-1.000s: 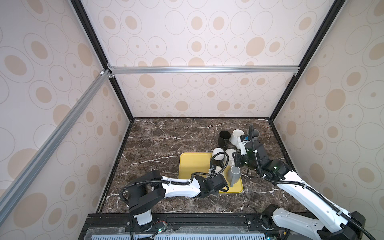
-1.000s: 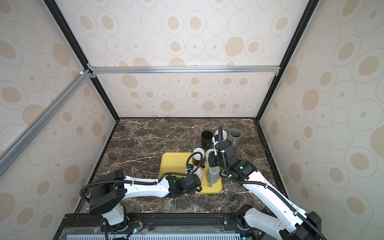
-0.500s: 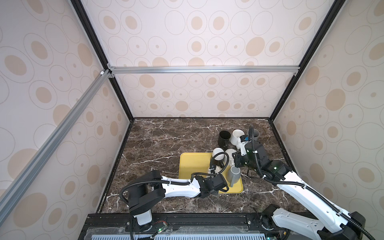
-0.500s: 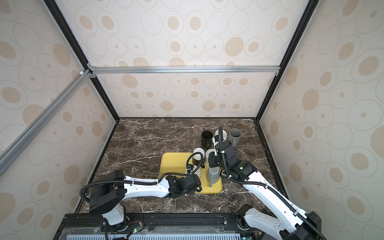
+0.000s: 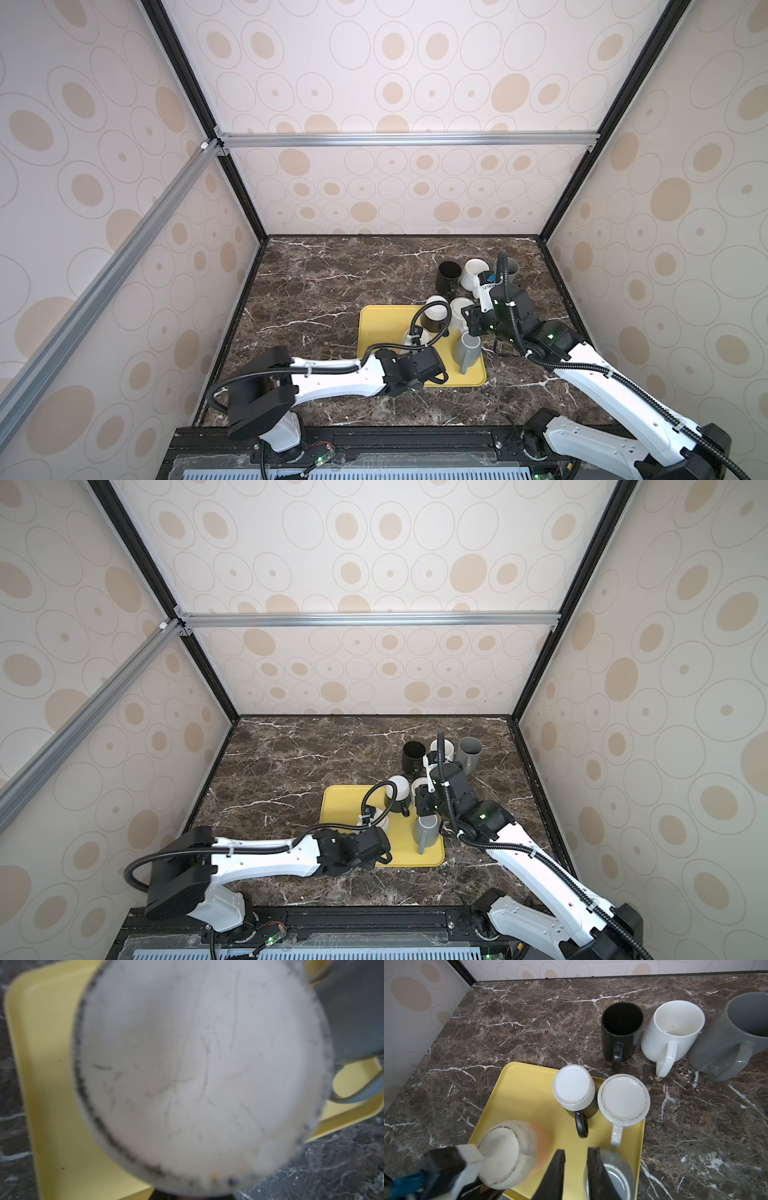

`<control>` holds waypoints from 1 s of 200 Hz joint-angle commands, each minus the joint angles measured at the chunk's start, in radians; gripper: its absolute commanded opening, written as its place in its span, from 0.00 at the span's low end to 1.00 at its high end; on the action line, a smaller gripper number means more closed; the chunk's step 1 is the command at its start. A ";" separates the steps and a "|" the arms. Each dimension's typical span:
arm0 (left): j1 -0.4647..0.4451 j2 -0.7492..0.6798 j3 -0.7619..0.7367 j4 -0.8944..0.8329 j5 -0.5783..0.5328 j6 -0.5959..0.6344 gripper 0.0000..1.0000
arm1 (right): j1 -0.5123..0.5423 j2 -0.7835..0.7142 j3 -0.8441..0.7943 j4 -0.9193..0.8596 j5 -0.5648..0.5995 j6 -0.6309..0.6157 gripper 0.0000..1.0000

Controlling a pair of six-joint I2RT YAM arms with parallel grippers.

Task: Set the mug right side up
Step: 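Close left gripper on the orange mug and lift it toward the right gripper, then grasp the orange mug's handle with right gripper while left gripper holds it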

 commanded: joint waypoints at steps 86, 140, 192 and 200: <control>0.343 -0.501 -0.280 0.897 0.306 0.090 0.00 | 0.003 0.008 0.000 0.240 -0.429 0.129 0.30; 0.398 -0.384 -0.416 1.564 0.571 -0.163 0.00 | 0.002 0.028 -0.049 0.490 -0.628 0.295 0.39; 0.439 -0.246 -0.488 1.970 0.622 -0.376 0.00 | -0.004 0.035 -0.035 0.544 -0.698 0.332 0.36; 0.441 -0.224 -0.498 2.018 0.617 -0.400 0.00 | -0.005 0.035 -0.036 0.546 -0.699 0.333 0.35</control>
